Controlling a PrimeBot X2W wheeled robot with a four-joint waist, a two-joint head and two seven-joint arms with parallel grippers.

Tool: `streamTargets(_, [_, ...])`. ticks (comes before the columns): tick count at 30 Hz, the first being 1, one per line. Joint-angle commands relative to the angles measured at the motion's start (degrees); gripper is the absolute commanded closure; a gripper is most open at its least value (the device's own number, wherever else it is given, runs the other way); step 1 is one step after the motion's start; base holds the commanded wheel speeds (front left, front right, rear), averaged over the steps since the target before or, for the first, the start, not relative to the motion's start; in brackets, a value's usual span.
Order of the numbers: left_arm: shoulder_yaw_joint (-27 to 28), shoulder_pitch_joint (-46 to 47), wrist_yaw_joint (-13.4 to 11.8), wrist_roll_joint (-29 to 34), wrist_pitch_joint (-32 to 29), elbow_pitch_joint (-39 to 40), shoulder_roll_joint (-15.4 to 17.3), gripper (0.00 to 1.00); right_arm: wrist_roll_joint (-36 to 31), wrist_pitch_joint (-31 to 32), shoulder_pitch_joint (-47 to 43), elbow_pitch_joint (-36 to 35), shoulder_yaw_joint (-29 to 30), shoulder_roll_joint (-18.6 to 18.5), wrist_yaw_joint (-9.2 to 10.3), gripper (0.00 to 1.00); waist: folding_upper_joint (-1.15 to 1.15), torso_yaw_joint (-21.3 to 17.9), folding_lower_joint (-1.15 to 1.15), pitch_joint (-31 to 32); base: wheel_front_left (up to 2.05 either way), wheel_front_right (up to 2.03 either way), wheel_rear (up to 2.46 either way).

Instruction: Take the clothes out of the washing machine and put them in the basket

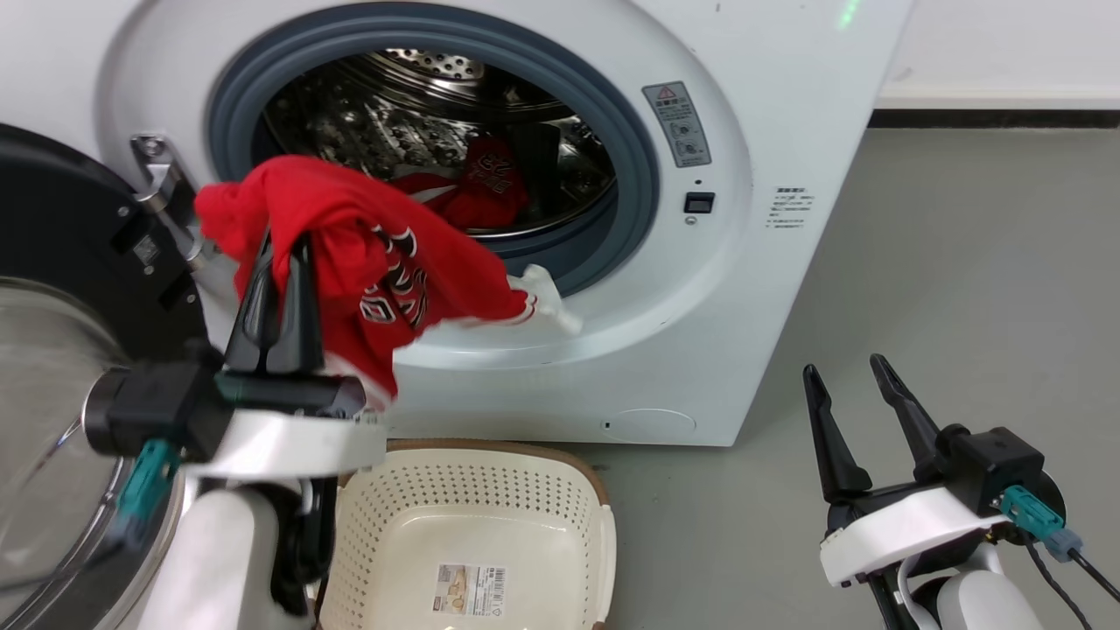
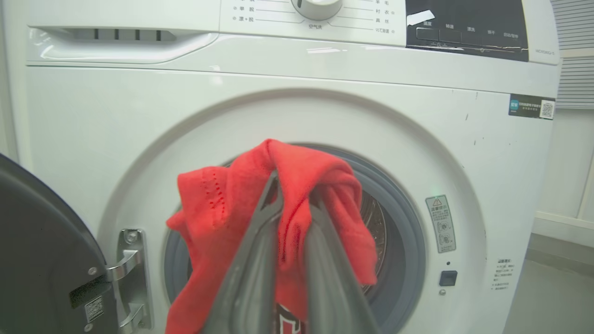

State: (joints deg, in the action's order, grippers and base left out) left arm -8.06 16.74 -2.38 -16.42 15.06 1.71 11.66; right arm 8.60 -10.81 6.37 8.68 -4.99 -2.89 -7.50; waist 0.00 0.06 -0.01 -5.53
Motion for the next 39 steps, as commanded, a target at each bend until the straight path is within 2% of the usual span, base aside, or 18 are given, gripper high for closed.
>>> streamTargets(1, [0.1, -2.3, -0.8, 0.3, 0.1, 3.3, -0.2, 1.00, 0.1, 0.1, -0.7, -0.4, 0.1, 0.0, 0.02, 0.00, 0.00, 0.9, 0.01, 0.2, 0.00, 0.00, 0.00])
streamTargets(7, [-0.8, -11.1, -2.9, 0.4, -2.3, 11.6, -0.5, 1.00, -0.1, 0.7, -1.1, -1.3, -0.1, 0.0, 0.02, 0.00, 0.00, 2.7, 0.01, -0.3, 0.00, 0.00, 0.00])
streamTargets(11, [-1.0, -15.7, -2.8, -1.5, -2.9, 8.2, -0.9, 1.00, -0.5, 1.1, -0.6, -1.8, -0.5, 0.0, 0.02, 0.00, 0.00, 3.4, 0.01, -1.4, 0.00, 0.00, 0.00])
streamTargets(17, [-2.2, -18.3, -0.9, -5.8, -3.0, -6.7, -3.6, 1.00, -0.8, 1.6, 1.2, -2.8, -1.2, 0.0, 0.02, 0.00, 0.00, 3.5, 0.01, -4.6, 0.00, 0.00, 0.00])
streamTargets(22, [-4.1, -12.1, 3.2, -8.4, -2.7, -21.6, -5.5, 1.00, -2.0, 2.2, 3.0, -4.2, -0.3, 0.0, 0.03, 0.00, 0.00, 3.7, 0.01, -10.3, 0.00, 0.00, 0.00])
streamTargets(23, [-4.1, -12.1, 3.2, -8.4, -2.7, -21.6, -5.5, 1.00, -2.0, 2.2, 3.0, -4.2, -0.3, 0.0, 0.03, 0.00, 0.00, 3.7, 0.01, -10.3, 0.00, 0.00, 0.00])
streamTargets(24, [-4.8, -8.9, 4.3, -8.7, -2.5, -27.8, -6.1, 1.00, -2.5, 2.6, 4.0, -4.8, 0.1, 0.0, 0.02, 0.00, 0.00, 3.6, 0.01, -12.7, 0.00, 0.00, 0.00])
streamTargets(25, [-4.8, -8.9, 4.3, -8.7, -2.5, -27.8, -6.1, 1.00, -2.5, 2.6, 4.0, -4.8, 0.1, 0.0, 0.02, 0.00, 0.00, 3.6, 0.01, -12.7, 0.00, 0.00, 0.00])
streamTargets(31, [-6.0, 3.3, 6.2, -8.7, -1.1, -44.6, -7.4, 1.00, -3.4, 3.2, 7.3, -6.4, -0.4, 0.0, 0.02, 0.00, 0.00, 2.1, 0.01, -20.4, 0.00, 0.00, 0.00])
streamTargets(39, [-5.0, 15.7, 7.1, -10.1, -0.2, -62.1, -7.7, 1.00, -3.4, 2.7, 10.6, -7.2, -1.5, 0.0, 0.02, 0.00, 0.00, -1.1, 0.01, -29.6, 0.00, 0.00, 0.00])
